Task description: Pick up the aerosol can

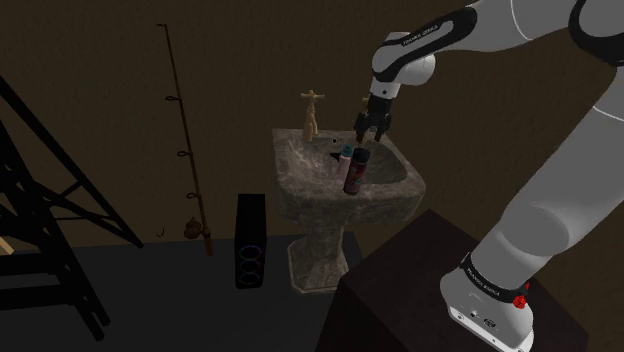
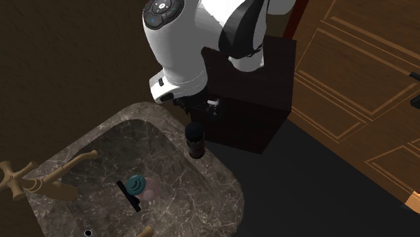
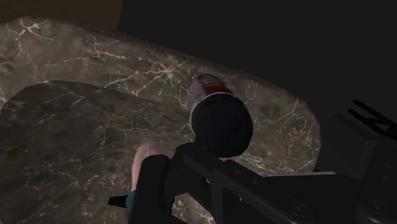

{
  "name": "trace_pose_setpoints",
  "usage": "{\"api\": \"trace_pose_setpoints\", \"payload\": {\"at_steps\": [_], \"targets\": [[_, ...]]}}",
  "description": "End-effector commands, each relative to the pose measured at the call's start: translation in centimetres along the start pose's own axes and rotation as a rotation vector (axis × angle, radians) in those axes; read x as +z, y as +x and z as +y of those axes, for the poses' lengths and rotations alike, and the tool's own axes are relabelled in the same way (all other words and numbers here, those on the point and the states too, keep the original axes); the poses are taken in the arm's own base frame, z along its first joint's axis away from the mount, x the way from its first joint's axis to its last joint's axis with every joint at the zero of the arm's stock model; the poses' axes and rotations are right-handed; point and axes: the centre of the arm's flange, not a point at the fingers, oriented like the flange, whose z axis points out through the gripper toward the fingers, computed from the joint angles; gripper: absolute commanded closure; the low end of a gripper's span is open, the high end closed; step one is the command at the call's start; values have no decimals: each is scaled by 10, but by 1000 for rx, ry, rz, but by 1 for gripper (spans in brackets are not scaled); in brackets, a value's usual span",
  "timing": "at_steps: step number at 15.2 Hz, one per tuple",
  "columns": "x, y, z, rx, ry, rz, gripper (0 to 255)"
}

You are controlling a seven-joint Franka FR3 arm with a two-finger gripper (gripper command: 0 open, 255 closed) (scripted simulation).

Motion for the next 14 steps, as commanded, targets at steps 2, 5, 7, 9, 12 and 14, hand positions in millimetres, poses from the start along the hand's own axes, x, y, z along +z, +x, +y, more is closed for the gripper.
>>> {"api": "trace_pose_setpoints", "payload": {"at_steps": [2, 5, 7, 9, 12, 14], "targets": [[26, 31, 18, 27, 21, -4, 0], [47, 54, 34, 49, 39, -7, 0], [57, 55, 35, 49, 39, -7, 0], [68, 56, 37, 49, 39, -7, 0], [84, 57, 38, 49, 39, -7, 0], [87, 57, 39, 49, 39, -7, 0]]}}
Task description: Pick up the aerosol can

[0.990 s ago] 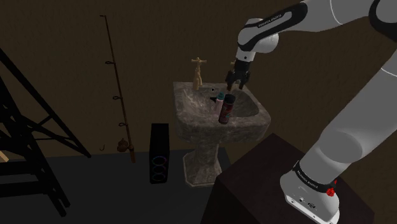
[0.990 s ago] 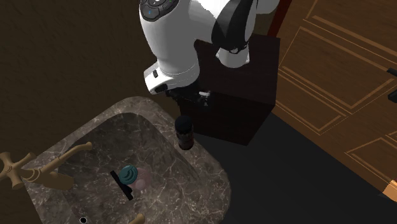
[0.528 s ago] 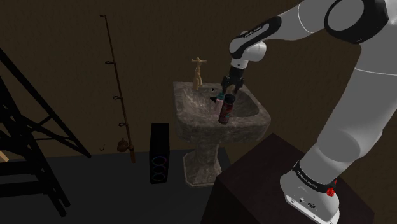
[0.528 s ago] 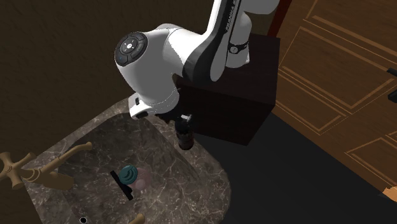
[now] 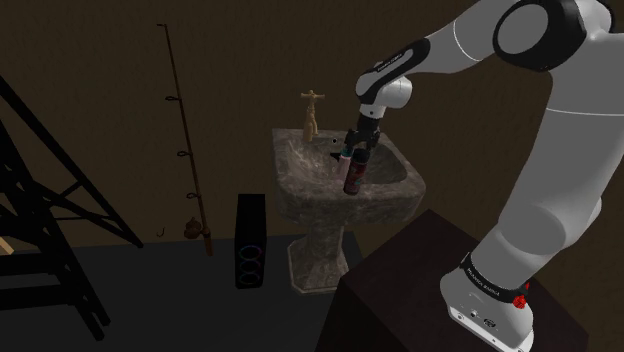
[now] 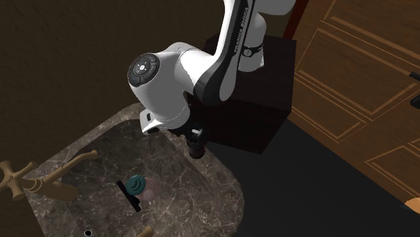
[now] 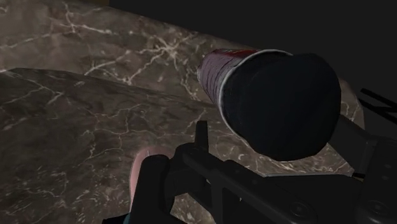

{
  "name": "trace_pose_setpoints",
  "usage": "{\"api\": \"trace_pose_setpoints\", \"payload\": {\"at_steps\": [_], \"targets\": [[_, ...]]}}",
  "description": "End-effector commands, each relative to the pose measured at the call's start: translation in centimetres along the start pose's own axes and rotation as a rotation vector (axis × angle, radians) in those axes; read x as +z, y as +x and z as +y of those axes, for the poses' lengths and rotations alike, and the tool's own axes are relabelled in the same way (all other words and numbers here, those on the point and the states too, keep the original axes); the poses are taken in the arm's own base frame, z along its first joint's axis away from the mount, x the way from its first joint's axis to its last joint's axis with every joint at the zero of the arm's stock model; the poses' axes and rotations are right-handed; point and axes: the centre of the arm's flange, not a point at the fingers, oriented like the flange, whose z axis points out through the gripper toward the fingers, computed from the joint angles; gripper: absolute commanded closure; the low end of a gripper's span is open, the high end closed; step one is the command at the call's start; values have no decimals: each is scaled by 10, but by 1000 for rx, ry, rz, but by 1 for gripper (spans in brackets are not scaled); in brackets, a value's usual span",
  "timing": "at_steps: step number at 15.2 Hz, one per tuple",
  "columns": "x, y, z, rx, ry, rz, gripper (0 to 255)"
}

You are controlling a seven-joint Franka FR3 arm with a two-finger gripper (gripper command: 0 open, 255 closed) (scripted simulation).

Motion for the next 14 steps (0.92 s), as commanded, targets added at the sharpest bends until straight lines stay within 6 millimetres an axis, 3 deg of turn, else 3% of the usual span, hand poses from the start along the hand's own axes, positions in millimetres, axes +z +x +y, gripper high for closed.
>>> {"api": "trace_pose_setpoints", "payload": {"at_steps": [1, 10, 14], "targets": [[2, 0, 1, 0, 0, 1, 255], [2, 0, 1, 0, 0, 1, 255], [-19, -2, -3, 0, 0, 1, 255]]}}
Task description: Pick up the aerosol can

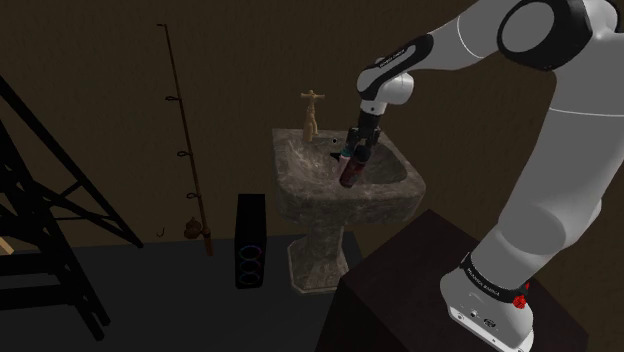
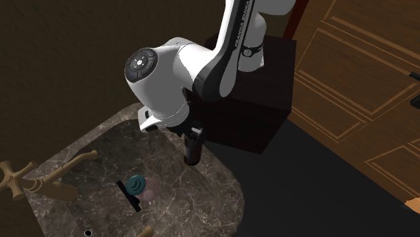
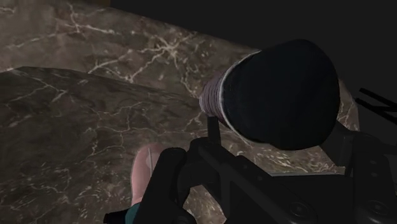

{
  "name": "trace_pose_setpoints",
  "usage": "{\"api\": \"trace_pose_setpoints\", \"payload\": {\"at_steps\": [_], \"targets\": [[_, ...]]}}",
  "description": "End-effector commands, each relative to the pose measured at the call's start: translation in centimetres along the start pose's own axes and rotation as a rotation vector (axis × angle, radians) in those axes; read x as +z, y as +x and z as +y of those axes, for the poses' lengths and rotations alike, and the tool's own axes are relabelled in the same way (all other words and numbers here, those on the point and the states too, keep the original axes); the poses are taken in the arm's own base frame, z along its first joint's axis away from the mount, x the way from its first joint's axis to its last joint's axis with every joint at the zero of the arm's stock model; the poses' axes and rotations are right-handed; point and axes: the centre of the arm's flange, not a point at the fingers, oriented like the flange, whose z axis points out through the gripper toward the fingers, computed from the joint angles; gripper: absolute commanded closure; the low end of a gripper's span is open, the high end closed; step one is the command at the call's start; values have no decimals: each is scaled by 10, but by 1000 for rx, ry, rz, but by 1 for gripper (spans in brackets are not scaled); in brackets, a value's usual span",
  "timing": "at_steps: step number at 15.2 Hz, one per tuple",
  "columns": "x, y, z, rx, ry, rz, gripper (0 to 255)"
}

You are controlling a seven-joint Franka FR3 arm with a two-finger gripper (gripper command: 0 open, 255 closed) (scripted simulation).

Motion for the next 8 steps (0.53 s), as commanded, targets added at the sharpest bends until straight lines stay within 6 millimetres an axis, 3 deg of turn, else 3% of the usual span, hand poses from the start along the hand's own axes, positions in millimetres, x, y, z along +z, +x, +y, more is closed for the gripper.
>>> {"api": "trace_pose_setpoints", "payload": {"at_steps": [1, 8], "targets": [[-12, -2, -2, 0, 0, 1, 255], [-48, -5, -8, 0, 0, 1, 255]]}}
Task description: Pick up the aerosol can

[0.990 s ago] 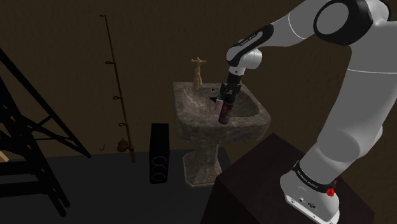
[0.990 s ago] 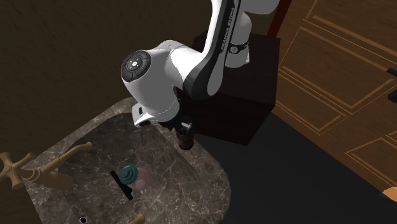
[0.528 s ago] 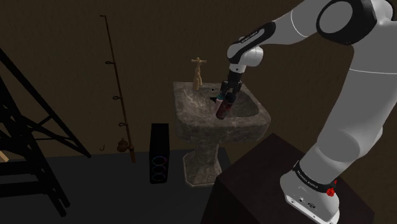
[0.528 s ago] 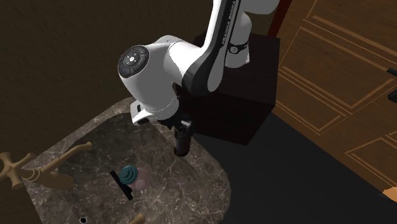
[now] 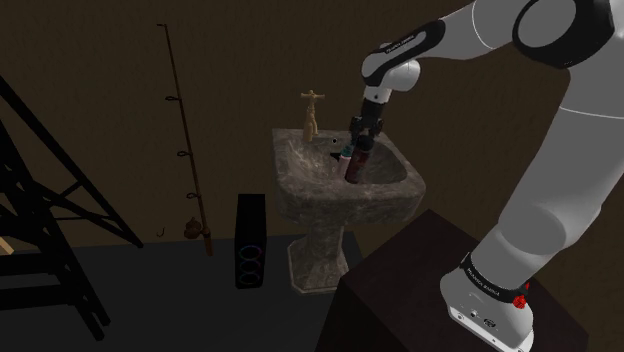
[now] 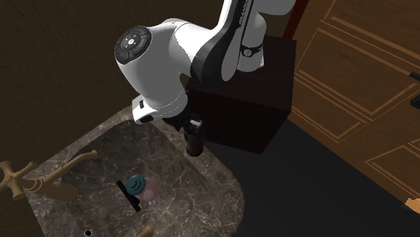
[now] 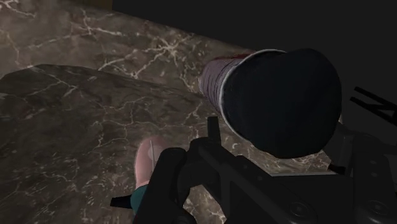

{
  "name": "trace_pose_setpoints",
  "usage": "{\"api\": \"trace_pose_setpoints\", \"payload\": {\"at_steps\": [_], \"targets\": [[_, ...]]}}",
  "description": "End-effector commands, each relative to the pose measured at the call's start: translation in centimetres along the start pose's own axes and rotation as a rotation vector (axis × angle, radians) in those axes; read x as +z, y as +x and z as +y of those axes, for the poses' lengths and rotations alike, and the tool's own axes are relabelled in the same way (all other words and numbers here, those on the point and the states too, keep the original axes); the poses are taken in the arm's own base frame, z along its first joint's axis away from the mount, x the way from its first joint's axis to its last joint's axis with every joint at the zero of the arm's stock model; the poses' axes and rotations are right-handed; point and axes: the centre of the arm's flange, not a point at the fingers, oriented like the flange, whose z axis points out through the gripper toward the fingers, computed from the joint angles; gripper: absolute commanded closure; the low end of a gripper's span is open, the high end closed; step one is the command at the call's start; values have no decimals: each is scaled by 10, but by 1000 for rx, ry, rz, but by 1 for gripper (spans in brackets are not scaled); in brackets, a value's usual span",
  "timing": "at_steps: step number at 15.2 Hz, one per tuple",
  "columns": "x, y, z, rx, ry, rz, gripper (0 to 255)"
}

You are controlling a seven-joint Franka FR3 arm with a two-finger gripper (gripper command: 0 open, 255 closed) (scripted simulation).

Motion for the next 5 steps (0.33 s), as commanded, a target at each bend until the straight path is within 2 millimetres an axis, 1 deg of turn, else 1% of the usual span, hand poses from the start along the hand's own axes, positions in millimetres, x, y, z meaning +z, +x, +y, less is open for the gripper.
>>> {"api": "trace_pose_setpoints", "payload": {"at_steps": [1, 3, 5], "targets": [[-10, -1, -2, 0, 0, 1, 255], [-21, -2, -4, 0, 0, 1, 255], [-22, -2, -4, 0, 0, 1, 255]]}}
